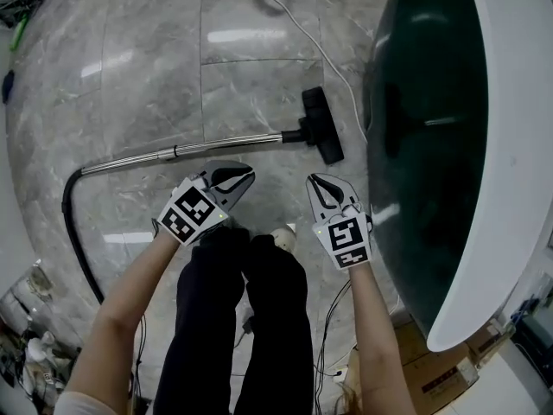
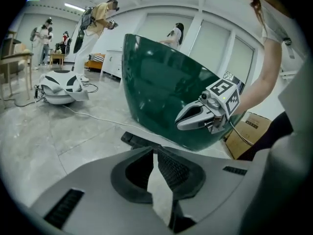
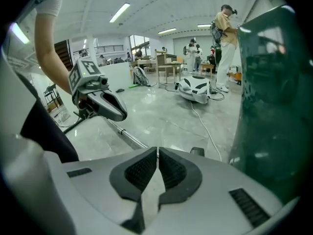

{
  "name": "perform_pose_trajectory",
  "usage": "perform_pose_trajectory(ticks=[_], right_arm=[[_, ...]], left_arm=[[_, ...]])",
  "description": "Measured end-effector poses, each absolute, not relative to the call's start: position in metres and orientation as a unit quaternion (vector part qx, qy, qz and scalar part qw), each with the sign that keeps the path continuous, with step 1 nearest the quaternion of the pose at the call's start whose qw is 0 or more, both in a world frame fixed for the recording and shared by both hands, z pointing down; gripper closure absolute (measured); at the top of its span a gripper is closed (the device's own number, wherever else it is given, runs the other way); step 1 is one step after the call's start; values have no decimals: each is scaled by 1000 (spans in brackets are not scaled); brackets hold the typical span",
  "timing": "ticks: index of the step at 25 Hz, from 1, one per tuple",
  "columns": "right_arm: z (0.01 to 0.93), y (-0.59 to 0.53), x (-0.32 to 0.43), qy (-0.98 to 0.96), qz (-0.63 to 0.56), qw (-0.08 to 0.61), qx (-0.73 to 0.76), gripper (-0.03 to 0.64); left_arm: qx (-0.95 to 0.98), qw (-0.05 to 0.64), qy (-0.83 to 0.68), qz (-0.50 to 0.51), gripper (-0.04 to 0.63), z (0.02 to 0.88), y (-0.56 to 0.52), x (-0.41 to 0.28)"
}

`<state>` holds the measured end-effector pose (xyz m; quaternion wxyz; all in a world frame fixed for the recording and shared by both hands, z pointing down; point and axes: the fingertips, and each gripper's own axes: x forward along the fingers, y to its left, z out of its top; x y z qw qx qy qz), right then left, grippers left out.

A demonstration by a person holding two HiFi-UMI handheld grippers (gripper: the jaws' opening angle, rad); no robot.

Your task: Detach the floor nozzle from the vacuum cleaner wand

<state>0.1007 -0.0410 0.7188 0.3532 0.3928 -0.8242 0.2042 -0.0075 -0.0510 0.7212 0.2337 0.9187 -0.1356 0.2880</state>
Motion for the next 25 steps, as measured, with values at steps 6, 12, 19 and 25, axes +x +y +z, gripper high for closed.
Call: perform_pose_trajectory(ticks=[6, 12, 19, 25], right_arm=[[780, -63, 117, -825, 188, 350, 403, 598], [837, -82, 122, -840, 129, 394, 350, 600], [912, -94, 119, -857, 106, 454, 220, 395], [952, -94, 110, -837, -30, 536, 101, 390]], left_arm=[[920, 210, -140, 301, 581, 791, -66, 0], [915, 170, -134, 340, 417, 857, -85, 8], [907, 145, -59, 390, 317, 925, -93, 24], [877, 79, -9, 474, 310, 975, -82, 28]])
